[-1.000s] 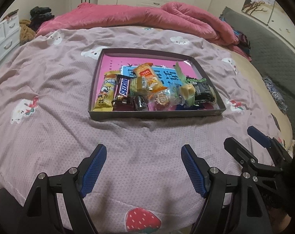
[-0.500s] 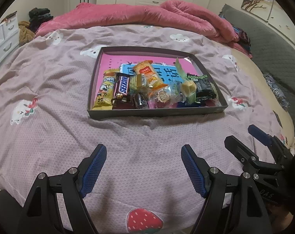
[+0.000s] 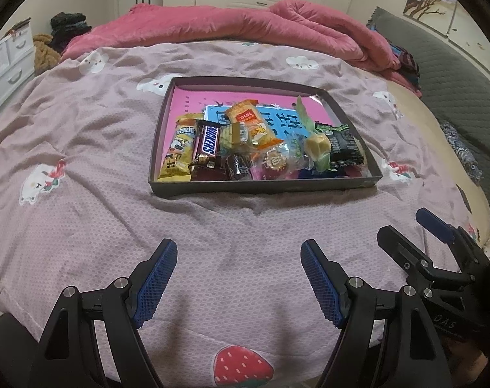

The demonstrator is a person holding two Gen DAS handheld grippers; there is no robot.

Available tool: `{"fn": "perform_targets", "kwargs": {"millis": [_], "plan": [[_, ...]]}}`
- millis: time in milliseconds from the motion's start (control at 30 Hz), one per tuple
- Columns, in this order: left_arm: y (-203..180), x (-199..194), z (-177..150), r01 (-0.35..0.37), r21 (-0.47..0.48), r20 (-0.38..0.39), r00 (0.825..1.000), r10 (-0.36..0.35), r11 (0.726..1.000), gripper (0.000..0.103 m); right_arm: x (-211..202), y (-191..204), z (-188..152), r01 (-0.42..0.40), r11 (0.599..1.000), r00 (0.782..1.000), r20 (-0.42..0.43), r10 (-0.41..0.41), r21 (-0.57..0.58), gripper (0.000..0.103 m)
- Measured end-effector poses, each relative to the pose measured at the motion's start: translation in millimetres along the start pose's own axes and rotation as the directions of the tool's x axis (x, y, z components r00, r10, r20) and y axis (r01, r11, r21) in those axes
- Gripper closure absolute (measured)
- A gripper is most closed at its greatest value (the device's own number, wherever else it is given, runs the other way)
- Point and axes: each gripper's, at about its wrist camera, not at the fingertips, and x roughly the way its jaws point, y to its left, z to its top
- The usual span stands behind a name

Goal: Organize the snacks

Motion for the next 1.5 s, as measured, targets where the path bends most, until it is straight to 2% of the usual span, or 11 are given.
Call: {"fn": "perform_targets", "kwargs": {"millis": [700,1500], "plan": [[0.5,3.2,0.4,-0.012,-0.001,-0.018,1.000,0.012,1.000,0.023,0.3,-1.9,0.0,0.010,1.000,1.000,-0.001,-0.010,-0.003,0.009],[-1.5,2.2,1.8,-0.018,0.013,-0.003,1.000,0.018,1.000,0.023,0.4,-1.7,0.5,0.010,1.000,1.000,-0.003,-0.010,-0.003,0.009]]}}
